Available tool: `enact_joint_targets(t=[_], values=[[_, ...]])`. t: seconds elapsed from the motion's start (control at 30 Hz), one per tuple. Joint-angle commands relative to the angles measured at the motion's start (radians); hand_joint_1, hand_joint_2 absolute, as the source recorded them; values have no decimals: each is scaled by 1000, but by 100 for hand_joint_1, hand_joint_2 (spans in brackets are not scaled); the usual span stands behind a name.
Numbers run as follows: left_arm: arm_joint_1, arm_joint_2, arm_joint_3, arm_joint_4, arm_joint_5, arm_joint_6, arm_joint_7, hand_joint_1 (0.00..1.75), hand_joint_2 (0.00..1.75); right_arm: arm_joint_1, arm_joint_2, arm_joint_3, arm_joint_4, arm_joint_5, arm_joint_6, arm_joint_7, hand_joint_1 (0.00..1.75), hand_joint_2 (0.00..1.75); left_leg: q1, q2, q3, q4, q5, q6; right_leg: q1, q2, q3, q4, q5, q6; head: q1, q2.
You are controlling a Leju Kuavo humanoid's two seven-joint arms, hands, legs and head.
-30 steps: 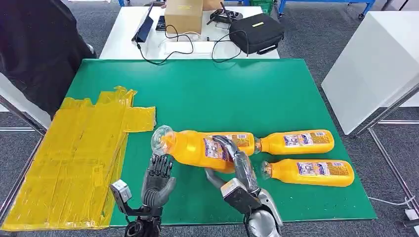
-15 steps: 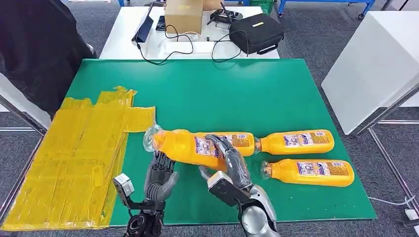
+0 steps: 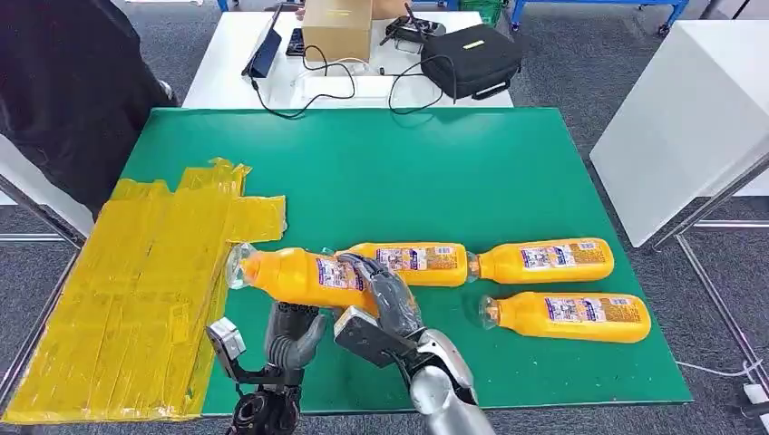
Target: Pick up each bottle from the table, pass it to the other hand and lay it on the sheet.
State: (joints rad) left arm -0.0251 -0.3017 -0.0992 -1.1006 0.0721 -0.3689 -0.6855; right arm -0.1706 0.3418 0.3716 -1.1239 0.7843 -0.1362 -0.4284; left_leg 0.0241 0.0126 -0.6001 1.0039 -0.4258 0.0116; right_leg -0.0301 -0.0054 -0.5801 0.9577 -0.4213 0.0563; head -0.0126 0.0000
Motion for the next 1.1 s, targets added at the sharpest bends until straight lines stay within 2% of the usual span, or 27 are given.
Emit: enact_joint_targets(t=[0.03, 0.07, 0.17, 0.33, 0.53, 0.6, 0.8, 0.93, 0.97, 1.03, 1.1], values=[[-30, -10, 2, 41, -7, 3, -13, 0, 175, -96, 7, 97, 172, -19, -15, 45, 175, 175, 0, 1, 3, 0, -1, 1, 1, 2, 2, 0, -1, -3, 0, 0], [-30, -11, 2, 44, -6, 5, -13, 0, 175, -105, 7, 129, 191, -25, -21, 62, 175, 175, 0, 1, 4, 0, -2, 1, 1, 2, 3, 1, -1, -5, 0, 0], [-14, -5, -3, 6, -14, 44, -13, 0, 175, -130, 7, 346, 272, -112, -93, 140, 175, 175, 0, 3, 3, 0, -1, 0, 1, 4, 1, 0, 0, -3, 0, 0], [-8, 11, 36, -32, -8, 81, -13, 0, 175, -155, 7, 571, 313, -253, -137, 184, 175, 175, 0, 3, 3, 0, -2, 0, 1, 4, 0, 1, -1, -4, 0, 0], [-8, 11, 37, -31, -8, 80, -13, 0, 175, -159, 7, 570, 317, -256, -137, 183, 175, 175, 1, 0, 3, 0, -1, 1, 1, 1, 1, 1, -1, -3, 0, 0], [-6, 10, 65, -35, -9, 92, -12, 0, 175, -178, 7, 634, 354, -266, -103, 176, 175, 175, 0, -1, 1, -1, 0, 0, 0, -1, -1, 1, -1, -2, 0, 0], [-6, 17, 137, -42, -14, 107, -13, 0, 175, -211, 7, 849, 390, -347, -98, 165, 175, 175, 1, 1, 3, -1, -1, 0, 1, 2, 0, 1, -1, -4, 0, 0], [-3, 16, 162, -55, -18, 122, -13, 0, 175, -220, 7, 900, 390, -351, -87, 168, 175, 175, 1, -3, 5, 0, -2, 0, 2, -1, 2, 2, -3, -6, 0, 0], [-4, 17, 169, -52, -18, 125, -13, 0, 175, -221, 7, 908, 393, -347, -88, 167, 175, 175, 1, -1, 1, -1, 0, 0, 1, 0, -2, 0, -1, -3, 0, 0], [-6, 18, 173, -49, -17, 126, -13, 0, 175, -220, 7, 909, 394, -347, -90, 166, 175, 175, 1, -3, 4, 0, -2, 1, 2, -2, 2, 1, -3, -5, 0, 0], [-9, 18, 182, -39, -15, 132, -13, 5, 175, -221, 7, 913, 398, -346, -86, 165, 175, 175, 1, -2, 0, -1, 0, 0, 1, -2, -2, 0, -1, -2, 0, 0]])
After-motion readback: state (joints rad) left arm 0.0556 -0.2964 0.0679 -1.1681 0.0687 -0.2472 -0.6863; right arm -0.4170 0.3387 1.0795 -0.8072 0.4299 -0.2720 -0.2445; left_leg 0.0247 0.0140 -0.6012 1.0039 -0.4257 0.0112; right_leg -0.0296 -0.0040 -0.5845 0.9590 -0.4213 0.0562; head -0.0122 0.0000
